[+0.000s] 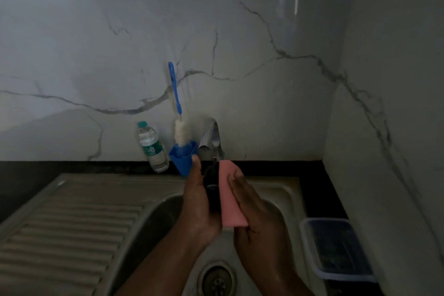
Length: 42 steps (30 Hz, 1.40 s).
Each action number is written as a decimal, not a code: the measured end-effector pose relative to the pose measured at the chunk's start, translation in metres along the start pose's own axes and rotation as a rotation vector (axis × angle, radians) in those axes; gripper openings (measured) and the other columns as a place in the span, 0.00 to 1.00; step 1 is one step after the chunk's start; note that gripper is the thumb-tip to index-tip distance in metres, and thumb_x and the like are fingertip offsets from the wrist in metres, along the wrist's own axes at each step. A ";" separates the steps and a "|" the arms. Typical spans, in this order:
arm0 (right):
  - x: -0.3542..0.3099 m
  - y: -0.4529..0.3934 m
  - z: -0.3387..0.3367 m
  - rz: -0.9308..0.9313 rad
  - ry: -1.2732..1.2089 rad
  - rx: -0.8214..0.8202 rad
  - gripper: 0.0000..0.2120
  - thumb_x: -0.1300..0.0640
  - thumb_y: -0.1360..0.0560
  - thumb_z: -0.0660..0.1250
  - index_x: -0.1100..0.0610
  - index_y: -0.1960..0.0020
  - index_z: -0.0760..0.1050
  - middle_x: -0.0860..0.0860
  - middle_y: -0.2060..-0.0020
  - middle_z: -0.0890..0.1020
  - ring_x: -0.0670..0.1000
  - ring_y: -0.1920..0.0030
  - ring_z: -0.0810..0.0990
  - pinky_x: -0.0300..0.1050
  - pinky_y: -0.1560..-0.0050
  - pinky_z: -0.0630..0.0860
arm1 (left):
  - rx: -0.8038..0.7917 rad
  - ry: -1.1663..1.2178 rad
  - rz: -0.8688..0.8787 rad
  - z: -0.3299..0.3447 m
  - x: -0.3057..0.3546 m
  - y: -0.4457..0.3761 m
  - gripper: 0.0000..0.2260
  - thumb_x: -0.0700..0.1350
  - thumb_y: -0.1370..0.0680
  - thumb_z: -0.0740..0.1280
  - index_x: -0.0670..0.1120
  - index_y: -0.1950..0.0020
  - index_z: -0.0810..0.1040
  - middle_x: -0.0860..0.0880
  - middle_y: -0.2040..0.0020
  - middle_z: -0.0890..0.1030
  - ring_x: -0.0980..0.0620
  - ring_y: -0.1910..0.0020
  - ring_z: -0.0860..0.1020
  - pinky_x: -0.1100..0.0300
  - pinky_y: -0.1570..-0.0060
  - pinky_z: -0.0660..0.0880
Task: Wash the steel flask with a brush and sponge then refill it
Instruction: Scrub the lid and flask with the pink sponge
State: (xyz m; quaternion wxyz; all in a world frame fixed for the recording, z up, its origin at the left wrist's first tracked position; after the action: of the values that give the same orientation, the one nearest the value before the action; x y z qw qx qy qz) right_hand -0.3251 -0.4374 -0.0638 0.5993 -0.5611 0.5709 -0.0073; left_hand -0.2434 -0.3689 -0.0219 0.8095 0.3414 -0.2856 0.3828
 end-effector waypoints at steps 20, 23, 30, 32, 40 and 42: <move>0.012 0.009 -0.006 0.118 -0.211 0.113 0.28 0.71 0.27 0.62 0.50 0.31 0.72 0.43 0.32 0.73 0.45 0.32 0.72 0.41 0.33 0.70 | 0.037 0.037 -0.038 0.004 -0.018 -0.002 0.21 0.55 0.17 0.55 0.41 0.48 0.79 0.38 0.60 0.85 0.41 0.56 0.80 0.48 0.56 0.74; 0.010 0.009 -0.002 0.019 -0.181 0.144 0.32 0.72 0.30 0.63 0.54 0.29 0.66 0.55 0.31 0.72 0.54 0.32 0.73 0.53 0.36 0.72 | -0.022 0.052 -0.012 0.008 -0.017 0.001 0.26 0.63 0.22 0.57 0.43 0.49 0.83 0.39 0.57 0.85 0.42 0.54 0.81 0.47 0.54 0.75; 0.010 0.014 0.004 0.163 -0.320 0.082 0.26 0.58 0.25 0.59 0.55 0.27 0.66 0.50 0.28 0.70 0.51 0.29 0.70 0.55 0.32 0.70 | 0.028 -0.030 -0.005 0.005 -0.021 0.002 0.24 0.57 0.28 0.67 0.43 0.38 0.78 0.40 0.50 0.83 0.44 0.52 0.81 0.47 0.47 0.78; 0.005 0.015 0.003 0.049 -0.159 0.080 0.28 0.62 0.28 0.59 0.55 0.28 0.66 0.52 0.29 0.70 0.52 0.30 0.70 0.48 0.32 0.69 | 0.050 -0.038 -0.040 -0.002 -0.020 -0.001 0.26 0.60 0.23 0.62 0.43 0.33 0.74 0.40 0.51 0.83 0.44 0.55 0.82 0.50 0.56 0.79; 0.016 0.024 0.011 0.317 -0.476 0.089 0.29 0.69 0.24 0.64 0.50 0.27 0.67 0.46 0.29 0.71 0.48 0.30 0.70 0.58 0.32 0.69 | 0.117 -0.140 -0.007 -0.011 -0.028 -0.001 0.18 0.58 0.22 0.63 0.44 0.44 0.79 0.41 0.55 0.85 0.45 0.56 0.83 0.52 0.58 0.79; 0.008 0.027 0.008 0.170 -0.323 0.087 0.28 0.68 0.26 0.63 0.53 0.28 0.67 0.49 0.29 0.70 0.50 0.29 0.70 0.55 0.31 0.70 | 0.113 -0.144 -0.046 -0.015 -0.027 0.000 0.25 0.60 0.27 0.65 0.45 0.38 0.77 0.38 0.45 0.82 0.41 0.47 0.81 0.47 0.49 0.78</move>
State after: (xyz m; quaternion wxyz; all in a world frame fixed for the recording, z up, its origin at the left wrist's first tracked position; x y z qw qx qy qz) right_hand -0.3340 -0.4276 -0.0893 0.7053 -0.4783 0.5118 0.1089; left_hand -0.2550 -0.3685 -0.0505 0.7749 0.4196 -0.3133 0.3540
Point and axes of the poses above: each hand's wrist, its own y-axis away from the middle knuckle, its own z-axis out of the palm, x = y × z, the point moved 2 cm from there along -y, towards the middle knuckle
